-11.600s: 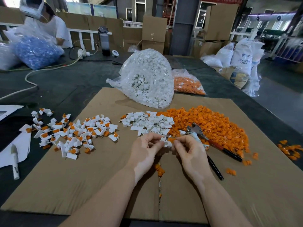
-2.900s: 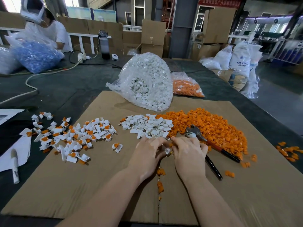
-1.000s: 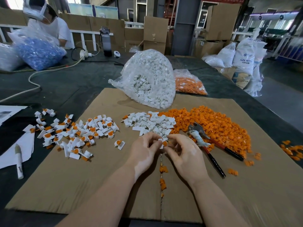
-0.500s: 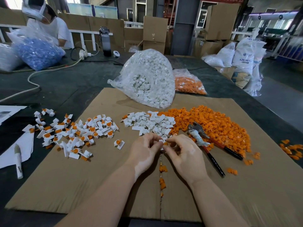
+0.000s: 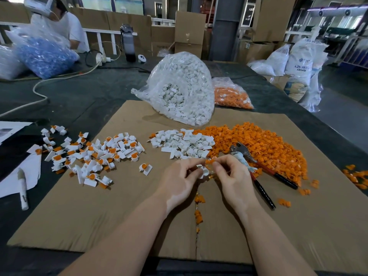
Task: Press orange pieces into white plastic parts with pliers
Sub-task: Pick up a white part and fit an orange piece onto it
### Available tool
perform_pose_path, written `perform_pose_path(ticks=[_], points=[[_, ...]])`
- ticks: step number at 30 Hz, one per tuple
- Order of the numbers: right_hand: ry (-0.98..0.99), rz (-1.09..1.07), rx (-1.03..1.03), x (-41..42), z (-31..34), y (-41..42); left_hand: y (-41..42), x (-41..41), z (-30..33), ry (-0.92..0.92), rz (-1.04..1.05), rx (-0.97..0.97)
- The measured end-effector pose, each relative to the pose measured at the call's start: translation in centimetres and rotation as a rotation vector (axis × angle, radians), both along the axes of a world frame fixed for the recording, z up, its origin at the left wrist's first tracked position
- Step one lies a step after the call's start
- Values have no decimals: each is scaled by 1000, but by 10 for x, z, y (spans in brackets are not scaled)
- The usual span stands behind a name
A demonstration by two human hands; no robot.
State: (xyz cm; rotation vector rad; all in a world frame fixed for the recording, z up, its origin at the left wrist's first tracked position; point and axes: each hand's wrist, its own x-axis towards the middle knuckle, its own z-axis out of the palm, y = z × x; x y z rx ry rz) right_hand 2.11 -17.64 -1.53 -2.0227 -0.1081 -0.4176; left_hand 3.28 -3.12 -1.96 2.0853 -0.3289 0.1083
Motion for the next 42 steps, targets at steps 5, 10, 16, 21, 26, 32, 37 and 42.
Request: perform_pose_path(ticks=[5,10,16,21,26,32,37,42], points=[[83,29,8,3,-2,-2,1,-1,-1,-65,8,19],[89,27,-4,4,-3,-3,1,-2,-1,-79,3,-4],[69,22,-16,3,-4,-2,2,-2,-2,-30,17,-70],[-9,9,-52,1,-6,1,4,2,-1,28,112,-204],[-35,4,-209,-2,-10,2,3,1,1,79,74,-251],[-174,-51,-419,-7,-8,7,1,-1,2,115,40,-232],[-239,-5,-483,-8,-7,10,0,-1,1,125,43,-146],[-208,1,-401,-7,-7,7,1,1,2,122,68,-166]])
